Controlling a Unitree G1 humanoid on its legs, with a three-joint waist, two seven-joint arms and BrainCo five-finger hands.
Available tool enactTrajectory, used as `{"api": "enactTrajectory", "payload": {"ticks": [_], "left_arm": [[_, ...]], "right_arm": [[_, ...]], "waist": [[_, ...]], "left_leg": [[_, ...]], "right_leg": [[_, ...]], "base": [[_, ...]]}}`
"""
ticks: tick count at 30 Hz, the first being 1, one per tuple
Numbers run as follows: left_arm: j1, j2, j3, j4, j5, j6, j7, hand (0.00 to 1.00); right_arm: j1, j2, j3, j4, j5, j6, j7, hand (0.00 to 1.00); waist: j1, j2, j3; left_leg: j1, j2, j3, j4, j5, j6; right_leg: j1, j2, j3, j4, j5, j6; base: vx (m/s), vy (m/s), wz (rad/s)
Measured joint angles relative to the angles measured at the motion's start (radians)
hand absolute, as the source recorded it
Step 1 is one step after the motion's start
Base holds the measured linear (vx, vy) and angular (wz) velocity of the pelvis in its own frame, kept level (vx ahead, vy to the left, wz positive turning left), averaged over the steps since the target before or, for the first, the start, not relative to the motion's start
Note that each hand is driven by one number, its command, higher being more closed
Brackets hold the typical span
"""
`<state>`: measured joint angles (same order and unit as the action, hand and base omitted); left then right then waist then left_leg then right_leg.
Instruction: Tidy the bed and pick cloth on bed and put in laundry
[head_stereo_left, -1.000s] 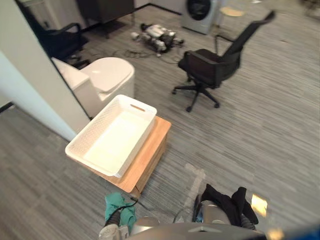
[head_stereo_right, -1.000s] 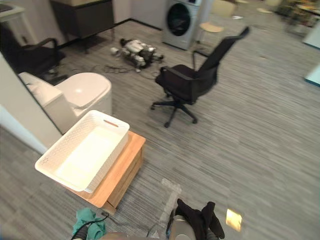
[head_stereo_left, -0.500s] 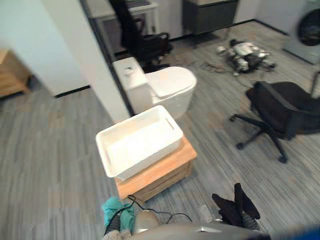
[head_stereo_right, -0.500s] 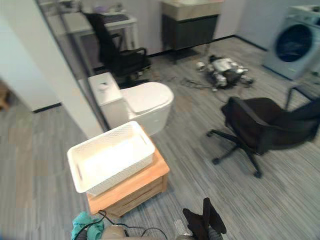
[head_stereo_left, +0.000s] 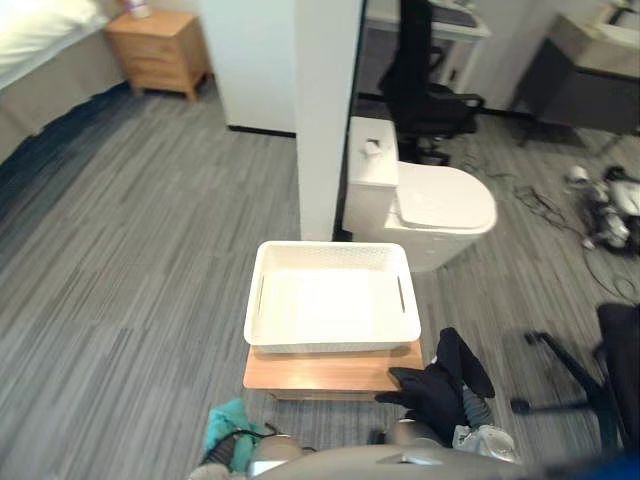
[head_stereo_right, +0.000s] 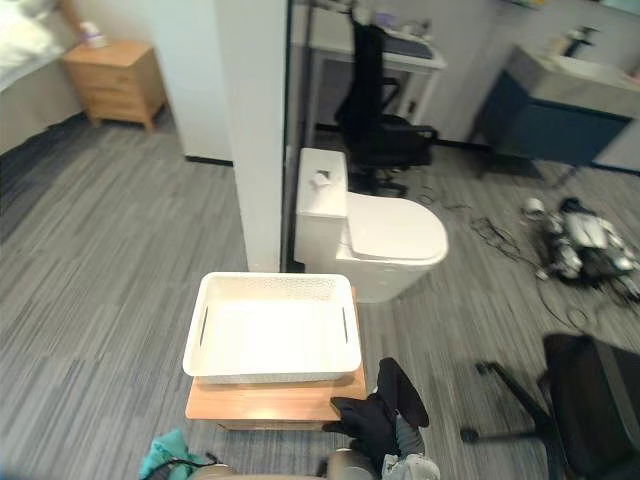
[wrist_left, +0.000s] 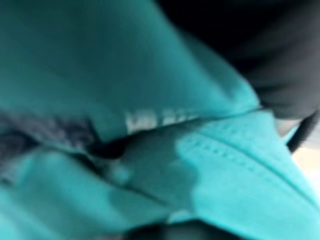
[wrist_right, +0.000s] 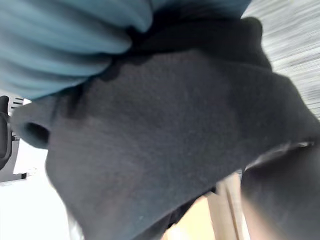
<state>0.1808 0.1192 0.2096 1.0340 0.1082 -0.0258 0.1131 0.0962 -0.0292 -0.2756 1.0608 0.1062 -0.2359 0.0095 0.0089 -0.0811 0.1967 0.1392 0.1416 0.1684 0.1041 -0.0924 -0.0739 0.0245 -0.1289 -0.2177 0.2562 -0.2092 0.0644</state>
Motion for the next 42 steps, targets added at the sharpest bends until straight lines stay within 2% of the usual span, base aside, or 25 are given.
{"api": "enactTrajectory", "payload": {"ticks": [1,2,3,7,9,11,13,15,16,18,20,25,27,29,32,37,42], "left_arm": [[0.010,-0.017,0.001,0.000,-0.001,-0.007,0.000,1.00],[0.032,-0.029,0.008,0.001,-0.004,-0.007,0.001,1.00],[0.046,-0.033,0.009,0.001,-0.005,-0.007,0.001,1.00],[0.063,-0.027,0.030,0.000,-0.009,-0.009,-0.008,1.00],[0.064,-0.017,0.037,-0.002,-0.009,-0.009,-0.028,1.00],[0.071,-0.013,0.036,-0.026,-0.009,-0.007,-0.046,1.00],[0.072,-0.008,0.037,-0.045,-0.010,-0.007,-0.071,1.00],[0.074,0.008,0.036,-0.074,-0.010,-0.008,-0.099,1.00],[0.074,0.011,0.036,-0.079,-0.010,-0.007,-0.106,1.00],[0.088,0.028,0.036,-0.103,-0.009,-0.005,-0.115,1.00],[0.100,0.034,0.033,-0.106,-0.010,0.001,-0.116,1.00],[0.127,0.036,0.024,-0.104,-0.010,-0.001,-0.141,1.00],[0.133,0.036,0.024,-0.104,-0.010,-0.005,-0.149,1.00],[0.152,0.036,0.025,-0.104,-0.010,-0.010,-0.151,1.00],[0.162,0.037,0.026,-0.099,-0.009,-0.022,-0.154,1.00],[0.162,0.043,0.030,-0.099,-0.008,-0.027,-0.160,1.00],[0.154,0.046,0.048,-0.098,-0.008,-0.031,-0.181,1.00]], "right_arm": [[-0.003,-0.012,0.000,0.002,0.011,0.005,-0.010,1.00],[-0.004,-0.009,-0.001,0.005,0.022,0.015,-0.016,1.00],[-0.005,-0.009,-0.004,0.005,0.030,0.019,-0.018,1.00],[-0.003,-0.007,-0.063,0.004,0.073,0.044,-0.098,1.00],[-0.006,-0.008,-0.103,-0.020,0.074,0.044,-0.150,1.00],[-0.017,-0.014,-0.153,-0.067,0.065,0.042,-0.187,1.00],[-0.025,-0.037,-0.195,-0.125,0.056,0.030,-0.210,1.00],[-0.042,-0.100,-0.223,-0.217,0.008,0.020,-0.211,1.00],[-0.050,-0.119,-0.230,-0.232,0.006,0.016,-0.204,1.00],[-0.089,-0.231,-0.230,-0.337,0.007,-0.017,-0.146,1.00],[-0.121,-0.283,-0.221,-0.430,0.006,-0.041,-0.105,1.00],[-0.181,-0.350,-0.140,-0.629,0.005,-0.056,-0.010,1.00],[-0.183,-0.352,-0.089,-0.704,0.004,-0.038,0.024,1.00],[-0.185,-0.371,-0.007,-0.769,0.003,0.004,0.072,1.00],[-0.221,-0.377,0.055,-0.783,0.005,0.045,0.112,1.00],[-0.287,-0.378,0.184,-0.770,-0.004,0.091,0.133,1.00],[-0.455,-0.376,0.351,-0.649,-0.023,0.133,0.131,1.00]], "waist": [[0.005,0.030,0.001],[0.007,0.047,-0.002],[0.006,0.049,-0.002],[0.011,0.040,-0.015],[0.011,0.027,-0.025],[0.008,0.025,-0.028],[0.008,0.025,-0.029],[0.005,0.022,-0.031],[0.004,0.022,-0.032],[-0.006,0.021,-0.048],[-0.012,0.023,-0.051],[-0.021,0.032,-0.064],[-0.021,0.033,-0.065],[-0.022,0.034,-0.088],[-0.023,0.034,-0.099],[-0.021,0.041,-0.107],[-0.010,0.043,-0.107]], "left_leg": [[0.010,0.016,0.011,-0.024,0.015,-0.012],[0.027,0.024,0.020,-0.052,0.029,-0.034],[0.034,0.025,0.028,-0.058,0.032,-0.039],[0.104,0.025,0.077,-0.121,0.044,-0.053],[0.106,0.015,0.099,-0.132,0.044,-0.054],[0.104,0.011,0.104,-0.136,0.044,-0.054],[0.105,-0.002,0.127,-0.137,0.045,-0.053],[0.104,-0.023,0.133,-0.137,0.046,-0.051],[0.103,-0.027,0.133,-0.137,0.046,-0.051],[0.085,-0.043,0.131,-0.140,0.049,-0.047],[0.085,-0.047,0.134,-0.149,0.056,-0.035],[0.084,-0.057,0.131,-0.196,0.098,-0.024],[0.082,-0.056,0.125,-0.201,0.106,-0.023],[0.068,-0.057,0.122,-0.202,0.106,-0.023],[0.053,-0.064,0.111,-0.201,0.109,-0.019],[0.050,-0.073,0.097,-0.201,0.111,-0.017],[0.049,-0.072,0.088,-0.201,0.111,-0.016]], "right_leg": [[0.018,0.015,-0.004,-0.012,0.001,-0.003],[0.027,0.025,-0.008,-0.013,0.004,-0.008],[0.032,0.026,-0.010,-0.013,0.005,-0.009],[0.076,0.034,-0.006,-0.033,0.011,-0.007],[0.072,0.030,0.012,-0.055,0.032,0.001],[0.075,0.022,0.014,-0.080,0.062,0.004],[0.076,0.014,0.032,-0.099,0.090,0.010],[0.081,-0.003,0.044,-0.121,0.109,0.020],[0.081,-0.006,0.044,-0.123,0.111,0.020],[0.070,-0.015,0.050,-0.140,0.115,0.023],[0.068,-0.014,0.057,-0.151,0.118,0.027],[0.053,-0.006,0.064,-0.171,0.117,0.026],[0.051,-0.004,0.063,-0.172,0.118,0.025],[0.039,-0.004,0.063,-0.173,0.119,0.025],[0.035,-0.011,0.054,-0.184,0.130,0.029],[0.039,-0.021,0.040,-0.194,0.139,0.032],[0.057,-0.018,0.032,-0.223,0.163,0.032]], "base": [[0.15,-0.089,0.16],[0.16,-0.067,0.06],[0.16,-0.030,0.04],[0.11,0.033,-0.04],[0.04,0.085,-0.19],[0.02,0.096,-0.14],[-0.02,0.092,-0.17],[-0.05,0.097,-0.08],[-0.09,0.071,0.01],[-0.10,0.036,0.00],[-0.09,-0.005,-0.09],[-0.11,-0.036,-0.05],[-0.10,-0.049,0.06],[-0.07,-0.026,0.04],[-0.02,0.012,0.09],[0.02,0.025,0.09],[0.00,0.008,0.05]]}}
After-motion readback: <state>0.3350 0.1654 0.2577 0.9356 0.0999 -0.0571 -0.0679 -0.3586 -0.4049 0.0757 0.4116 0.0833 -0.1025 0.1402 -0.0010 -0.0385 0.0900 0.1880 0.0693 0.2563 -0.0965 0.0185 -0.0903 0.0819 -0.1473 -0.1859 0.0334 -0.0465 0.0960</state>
